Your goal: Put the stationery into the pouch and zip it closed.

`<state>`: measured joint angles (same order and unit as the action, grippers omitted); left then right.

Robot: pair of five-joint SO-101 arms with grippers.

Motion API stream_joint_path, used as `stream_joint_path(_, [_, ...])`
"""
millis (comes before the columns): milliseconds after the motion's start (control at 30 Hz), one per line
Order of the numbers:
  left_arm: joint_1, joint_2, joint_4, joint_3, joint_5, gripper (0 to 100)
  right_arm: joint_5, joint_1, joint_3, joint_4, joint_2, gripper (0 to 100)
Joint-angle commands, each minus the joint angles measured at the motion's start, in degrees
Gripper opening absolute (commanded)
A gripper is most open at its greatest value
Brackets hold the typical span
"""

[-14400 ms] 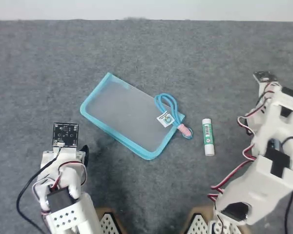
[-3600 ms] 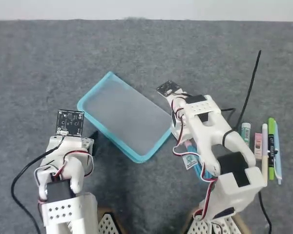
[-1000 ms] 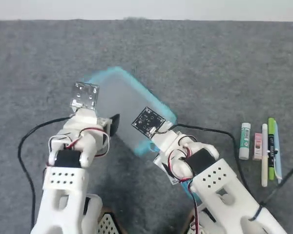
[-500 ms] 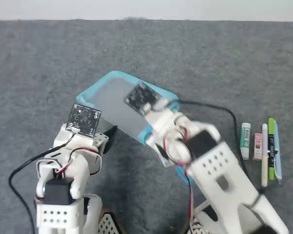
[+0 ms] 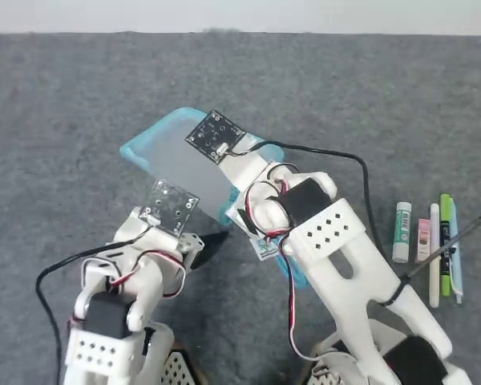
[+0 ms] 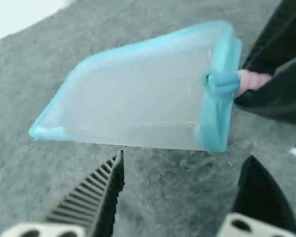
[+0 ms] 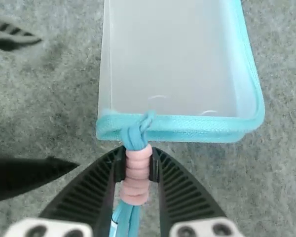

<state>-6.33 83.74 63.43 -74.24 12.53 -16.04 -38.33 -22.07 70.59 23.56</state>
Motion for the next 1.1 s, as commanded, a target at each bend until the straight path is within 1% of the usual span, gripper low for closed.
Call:
stream_joint_path(0, [-0.2, 0.6, -8.1, -4.0, 0.4, 35, 0.7, -0.2, 3.6, 2.5, 2.8, 0.6])
stream_joint_path(133, [-0.2, 0.5, -9.7, -4.4, -1.1, 33, 0.7, -0.6, 3.3, 4.9, 5.1, 0.6])
stream_joint_path(333, [-0.2, 0.5, -9.9, -4.6, -1.8, 33, 0.6, -5.5, 3.3, 7.9, 8.5, 0.6])
stream_joint_path(467, [0.2, 0.5, -10.0, -4.6, -1.8, 33, 0.3, -5.4, 3.2, 8.9, 9.5, 0.6])
stream_joint_path(667, [6.3, 0.5, -11.3, -4.6, -1.8, 33, 0.2, -5.4, 3.2, 10.8, 9.5, 0.6])
stream_joint_path(800, [7.9, 0.5, -12.0, -4.7, -1.8, 33, -0.1, -5.4, 2.5, 10.9, 9.6, 0.6])
stream_joint_path(900, [10.2, 0.5, -13.9, -5.6, -1.8, 33, -2.1, -5.3, -0.4, 10.5, 9.6, 0.7])
stream_joint_path(1067, [12.3, 0.5, -14.7, -6.2, -1.9, 33, -2.6, -1.1, -5.1, 8.4, 9.6, 0.7])
